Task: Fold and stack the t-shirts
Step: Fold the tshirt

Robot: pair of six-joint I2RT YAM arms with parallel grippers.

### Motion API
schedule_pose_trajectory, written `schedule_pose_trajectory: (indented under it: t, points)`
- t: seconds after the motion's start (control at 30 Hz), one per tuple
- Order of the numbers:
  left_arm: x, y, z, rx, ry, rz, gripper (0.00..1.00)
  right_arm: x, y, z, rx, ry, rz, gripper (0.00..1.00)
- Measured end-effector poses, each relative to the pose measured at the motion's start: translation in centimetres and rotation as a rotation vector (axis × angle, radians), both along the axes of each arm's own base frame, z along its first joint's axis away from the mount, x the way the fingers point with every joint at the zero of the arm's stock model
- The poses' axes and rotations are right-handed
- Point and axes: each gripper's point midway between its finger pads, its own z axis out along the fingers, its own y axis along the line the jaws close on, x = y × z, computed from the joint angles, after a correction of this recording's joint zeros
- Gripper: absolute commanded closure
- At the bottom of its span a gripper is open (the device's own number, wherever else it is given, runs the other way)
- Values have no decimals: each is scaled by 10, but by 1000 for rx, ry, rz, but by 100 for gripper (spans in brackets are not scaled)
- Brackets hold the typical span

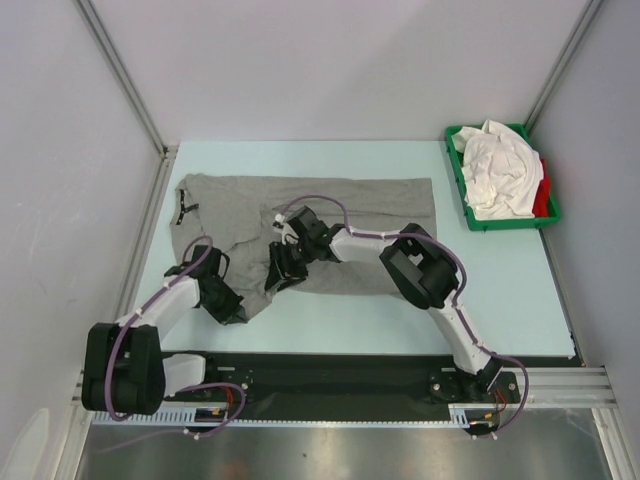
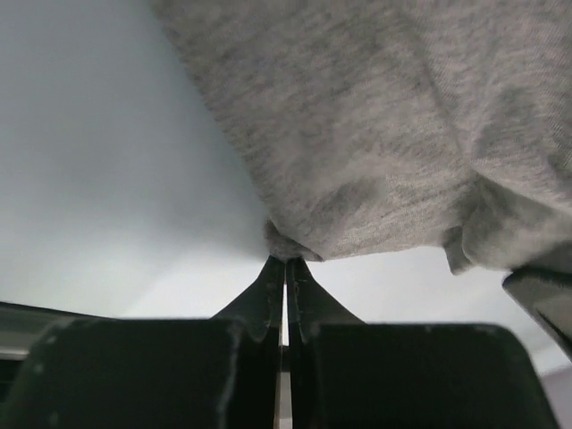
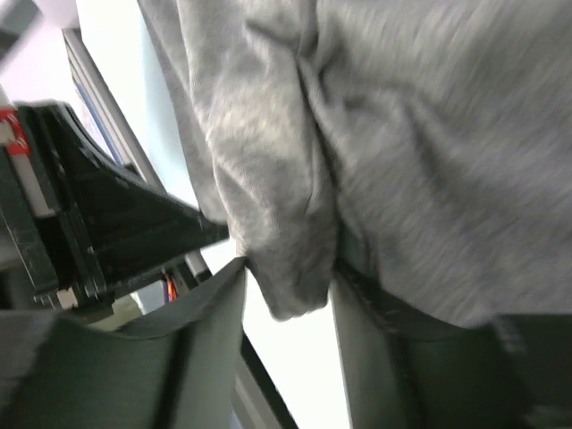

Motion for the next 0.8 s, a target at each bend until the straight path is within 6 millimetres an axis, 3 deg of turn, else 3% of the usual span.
schedule_pose_trajectory:
  t: [0.17, 0.33, 0.5, 0.63, 0.8]
  points:
    - [6, 18, 17, 109, -62, -50, 100, -16, -21, 9, -63, 0, 21, 40]
    - [40, 36, 76, 217, -231, -87, 100, -26, -73, 37, -129, -2, -22, 39]
    - [68, 52, 133, 325, -407, -107, 100, 0, -155, 68, -153, -6, -239, 44]
    - [73, 59, 145, 384, -433, -142, 100, 21, -225, 68, -195, 49, -483, 53]
    - [79, 53, 146, 419, -431, -244, 100, 24, -301, 51, -247, 155, -750, 58]
